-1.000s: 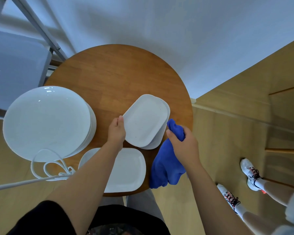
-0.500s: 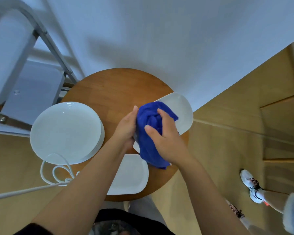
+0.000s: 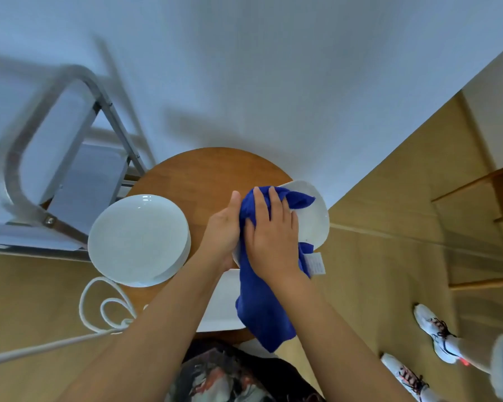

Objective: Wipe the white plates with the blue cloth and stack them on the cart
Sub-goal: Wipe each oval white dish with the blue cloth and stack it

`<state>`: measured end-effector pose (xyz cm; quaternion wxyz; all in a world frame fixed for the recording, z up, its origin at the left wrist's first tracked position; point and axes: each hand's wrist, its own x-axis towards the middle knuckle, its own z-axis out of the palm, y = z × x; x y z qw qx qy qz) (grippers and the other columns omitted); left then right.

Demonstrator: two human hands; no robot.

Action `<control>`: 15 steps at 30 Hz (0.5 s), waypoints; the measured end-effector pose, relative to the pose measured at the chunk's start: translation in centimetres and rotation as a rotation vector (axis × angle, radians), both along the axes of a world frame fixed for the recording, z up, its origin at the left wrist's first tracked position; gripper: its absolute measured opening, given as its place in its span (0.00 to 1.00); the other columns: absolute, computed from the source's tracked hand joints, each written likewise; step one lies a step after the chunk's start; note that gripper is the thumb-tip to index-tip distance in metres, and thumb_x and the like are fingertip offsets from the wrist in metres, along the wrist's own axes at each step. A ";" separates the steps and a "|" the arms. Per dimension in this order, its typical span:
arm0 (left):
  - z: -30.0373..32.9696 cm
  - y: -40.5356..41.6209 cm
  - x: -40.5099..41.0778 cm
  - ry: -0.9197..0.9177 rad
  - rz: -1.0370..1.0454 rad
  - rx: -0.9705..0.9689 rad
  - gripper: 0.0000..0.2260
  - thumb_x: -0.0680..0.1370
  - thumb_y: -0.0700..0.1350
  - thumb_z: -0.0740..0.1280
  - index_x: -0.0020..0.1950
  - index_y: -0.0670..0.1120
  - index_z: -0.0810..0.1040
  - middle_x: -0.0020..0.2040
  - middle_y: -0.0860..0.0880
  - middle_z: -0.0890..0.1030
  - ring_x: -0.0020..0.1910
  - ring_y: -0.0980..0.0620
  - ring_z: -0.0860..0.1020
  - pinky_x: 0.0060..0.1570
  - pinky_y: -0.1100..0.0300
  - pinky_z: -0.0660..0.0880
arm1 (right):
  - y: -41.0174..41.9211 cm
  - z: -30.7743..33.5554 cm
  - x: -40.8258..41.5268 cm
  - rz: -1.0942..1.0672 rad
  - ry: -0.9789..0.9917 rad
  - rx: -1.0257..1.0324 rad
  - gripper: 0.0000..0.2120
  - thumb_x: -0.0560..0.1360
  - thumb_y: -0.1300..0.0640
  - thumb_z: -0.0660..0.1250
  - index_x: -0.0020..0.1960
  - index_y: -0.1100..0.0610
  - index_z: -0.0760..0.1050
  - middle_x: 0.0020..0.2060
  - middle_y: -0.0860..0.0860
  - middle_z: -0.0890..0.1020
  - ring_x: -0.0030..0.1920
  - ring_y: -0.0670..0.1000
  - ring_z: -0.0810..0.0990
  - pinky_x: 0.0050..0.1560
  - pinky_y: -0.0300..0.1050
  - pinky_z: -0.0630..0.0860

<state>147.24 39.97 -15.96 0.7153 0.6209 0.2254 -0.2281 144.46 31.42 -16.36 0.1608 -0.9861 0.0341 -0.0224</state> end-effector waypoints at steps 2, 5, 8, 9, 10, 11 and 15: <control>0.9 0.3 -0.5 -0.030 0.019 0.021 0.24 0.79 0.62 0.54 0.52 0.46 0.81 0.49 0.44 0.84 0.52 0.45 0.81 0.56 0.47 0.77 | -0.1 0.9 0.3 -0.049 -0.037 0.039 0.24 0.81 0.52 0.56 0.76 0.55 0.58 0.74 0.58 0.62 0.72 0.60 0.63 0.70 0.56 0.61; 2.0 0.8 -1.0 -0.032 0.096 0.023 0.23 0.78 0.63 0.57 0.51 0.46 0.79 0.50 0.42 0.83 0.51 0.43 0.80 0.55 0.45 0.77 | -0.8 2.1 0.9 -0.085 -0.038 0.060 0.25 0.81 0.50 0.54 0.76 0.52 0.56 0.75 0.57 0.60 0.74 0.57 0.59 0.71 0.55 0.59; 2.3 1.3 -1.5 -0.128 0.155 0.087 0.19 0.78 0.63 0.56 0.47 0.50 0.77 0.43 0.47 0.82 0.43 0.48 0.81 0.39 0.55 0.77 | -1.9 3.5 1.8 -0.121 -0.031 0.041 0.25 0.80 0.49 0.54 0.76 0.49 0.56 0.75 0.56 0.60 0.74 0.56 0.58 0.70 0.58 0.59; 2.4 1.4 -1.7 -0.166 0.163 0.115 0.17 0.79 0.62 0.55 0.45 0.51 0.76 0.41 0.49 0.81 0.40 0.49 0.80 0.35 0.58 0.76 | -2.3 4.0 2.2 -0.140 -0.030 0.035 0.25 0.80 0.48 0.54 0.76 0.49 0.57 0.74 0.55 0.61 0.73 0.56 0.59 0.69 0.59 0.59; 2.5 1.6 -1.8 -0.194 0.164 0.141 0.16 0.79 0.62 0.55 0.44 0.53 0.75 0.40 0.50 0.80 0.40 0.50 0.80 0.35 0.60 0.75 | -2.7 4.4 2.6 -0.159 -0.032 0.032 0.25 0.79 0.47 0.55 0.75 0.49 0.58 0.74 0.54 0.61 0.73 0.56 0.59 0.69 0.60 0.58; 2.6 1.8 -1.9 -0.217 0.165 0.162 0.16 0.79 0.63 0.55 0.43 0.54 0.74 0.40 0.50 0.80 0.40 0.50 0.80 0.36 0.59 0.76 | -3.2 4.9 2.8 -0.176 -0.035 0.037 0.25 0.79 0.47 0.55 0.74 0.48 0.59 0.74 0.53 0.62 0.73 0.55 0.59 0.70 0.61 0.57; 3.4 2.5 -1.9 -0.283 0.194 0.189 0.15 0.78 0.64 0.56 0.42 0.56 0.74 0.34 0.54 0.81 0.34 0.53 0.81 0.27 0.64 0.75 | -4.8 5.9 2.8 -0.203 -0.082 0.107 0.26 0.77 0.45 0.58 0.73 0.49 0.61 0.71 0.52 0.65 0.69 0.55 0.64 0.68 0.59 0.62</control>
